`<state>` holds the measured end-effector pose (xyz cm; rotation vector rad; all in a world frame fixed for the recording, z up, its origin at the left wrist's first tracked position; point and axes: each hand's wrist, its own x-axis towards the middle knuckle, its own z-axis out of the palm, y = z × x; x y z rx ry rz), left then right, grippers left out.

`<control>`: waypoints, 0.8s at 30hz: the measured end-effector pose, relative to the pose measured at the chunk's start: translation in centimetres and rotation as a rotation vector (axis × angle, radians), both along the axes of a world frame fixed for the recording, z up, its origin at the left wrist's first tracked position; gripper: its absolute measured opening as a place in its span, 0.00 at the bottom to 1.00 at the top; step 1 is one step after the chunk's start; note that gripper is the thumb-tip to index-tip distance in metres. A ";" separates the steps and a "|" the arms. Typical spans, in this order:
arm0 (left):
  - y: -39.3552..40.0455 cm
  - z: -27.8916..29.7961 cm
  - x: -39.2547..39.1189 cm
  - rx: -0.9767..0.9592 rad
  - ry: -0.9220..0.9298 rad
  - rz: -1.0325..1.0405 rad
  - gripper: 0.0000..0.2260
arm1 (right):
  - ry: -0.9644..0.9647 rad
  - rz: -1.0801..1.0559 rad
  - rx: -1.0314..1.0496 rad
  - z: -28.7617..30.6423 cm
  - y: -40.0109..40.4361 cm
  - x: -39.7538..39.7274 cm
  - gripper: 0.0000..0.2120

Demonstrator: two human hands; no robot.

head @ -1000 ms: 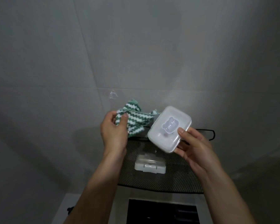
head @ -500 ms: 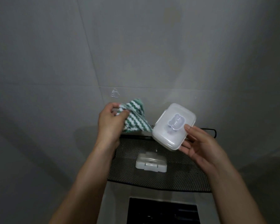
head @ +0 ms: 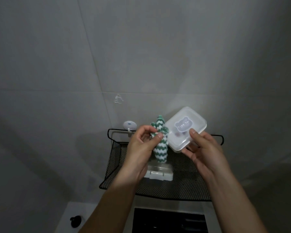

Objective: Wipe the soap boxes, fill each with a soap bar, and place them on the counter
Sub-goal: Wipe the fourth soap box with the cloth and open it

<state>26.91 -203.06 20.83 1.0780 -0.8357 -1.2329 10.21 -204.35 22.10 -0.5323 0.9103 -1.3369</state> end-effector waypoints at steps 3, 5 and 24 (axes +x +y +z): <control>0.4 -0.7 -1.8 0.006 0.037 -0.010 0.08 | -0.033 -0.057 -0.043 0.0 -0.2 0.3 0.15; 0.9 -1.2 -3.4 0.001 0.084 -0.036 0.12 | -0.048 -0.093 -0.052 0.1 -0.5 0.5 0.10; -0.5 -0.6 2.2 -0.097 -0.047 0.030 0.13 | 0.051 0.149 -0.059 -1.5 -0.1 -1.9 0.24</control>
